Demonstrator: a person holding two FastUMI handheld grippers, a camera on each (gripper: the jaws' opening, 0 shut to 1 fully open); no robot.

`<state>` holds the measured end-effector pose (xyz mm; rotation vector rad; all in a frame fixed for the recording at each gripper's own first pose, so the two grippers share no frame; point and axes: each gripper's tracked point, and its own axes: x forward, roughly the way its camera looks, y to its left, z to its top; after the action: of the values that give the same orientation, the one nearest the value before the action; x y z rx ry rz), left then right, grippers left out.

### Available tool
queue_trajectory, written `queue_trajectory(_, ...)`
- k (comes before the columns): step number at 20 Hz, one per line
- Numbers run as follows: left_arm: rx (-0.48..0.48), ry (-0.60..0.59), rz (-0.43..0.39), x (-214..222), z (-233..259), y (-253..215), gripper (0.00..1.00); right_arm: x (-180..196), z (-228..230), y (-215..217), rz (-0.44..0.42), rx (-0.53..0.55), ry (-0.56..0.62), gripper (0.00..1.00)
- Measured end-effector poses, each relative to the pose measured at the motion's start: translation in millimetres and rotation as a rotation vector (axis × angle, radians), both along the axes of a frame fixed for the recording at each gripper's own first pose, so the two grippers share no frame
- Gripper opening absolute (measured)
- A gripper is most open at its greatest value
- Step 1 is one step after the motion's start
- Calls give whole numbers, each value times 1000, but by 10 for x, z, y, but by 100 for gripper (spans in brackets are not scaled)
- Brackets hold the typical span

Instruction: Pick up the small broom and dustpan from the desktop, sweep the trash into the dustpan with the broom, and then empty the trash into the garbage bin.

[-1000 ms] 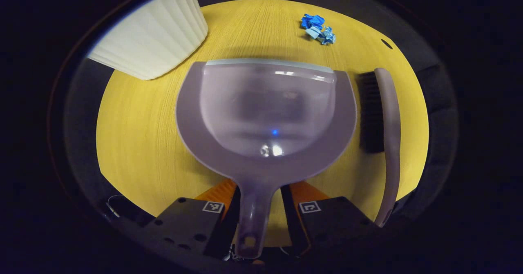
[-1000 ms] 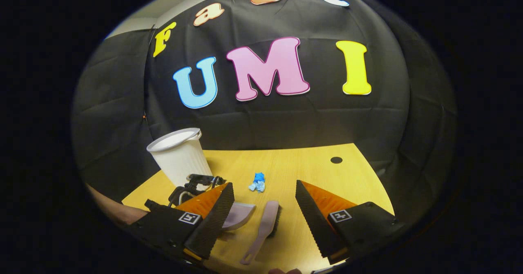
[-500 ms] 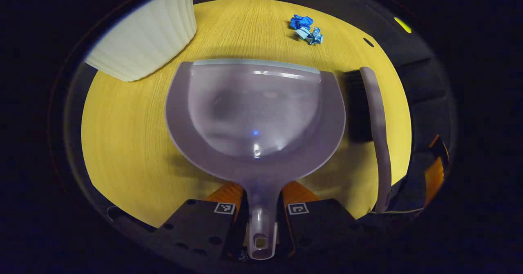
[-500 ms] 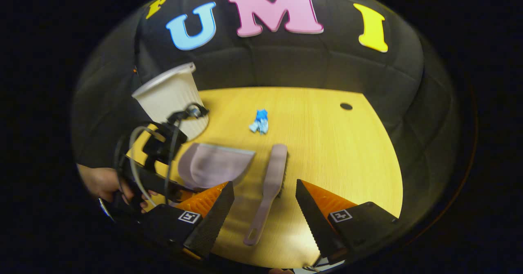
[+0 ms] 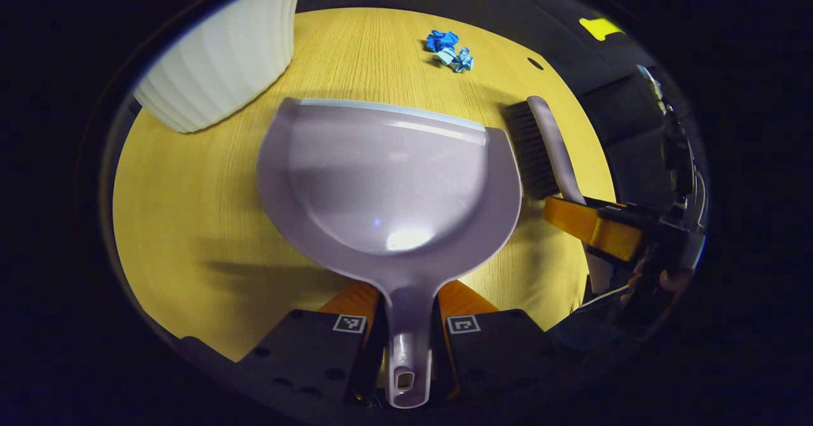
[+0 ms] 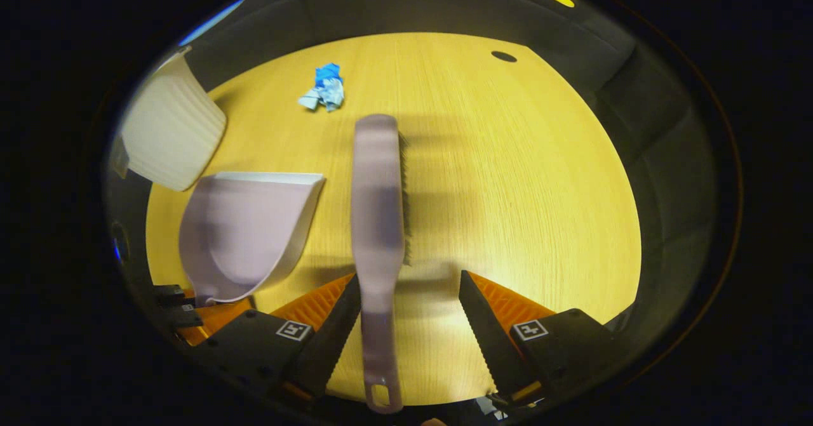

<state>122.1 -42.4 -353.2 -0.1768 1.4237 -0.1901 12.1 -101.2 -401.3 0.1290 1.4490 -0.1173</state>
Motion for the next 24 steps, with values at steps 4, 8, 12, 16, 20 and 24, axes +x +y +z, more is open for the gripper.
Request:
queue_trajectory(4,-26,6,-43,-31,0,55,30,43,-97,94,10,17,53,80)
queue_trajectory(8,-39,9,-72,-62,7,121,30,75,-182,186,22,34,117,29)
queue_trajectory(12,-27,-4,-150,-96,-10,321,30,71,99,367,69,97,154,28)
queue_trajectory(16,5,-19,-253,-160,33,688,30,463,391,386,118,90,111,27)
queue_trajectory(20,56,-2,-304,-39,88,896,30,1081,471,39,222,-36,82,27)
queue_trajectory(24,150,17,-416,115,141,1017,30,1703,321,-281,331,-123,90,28)
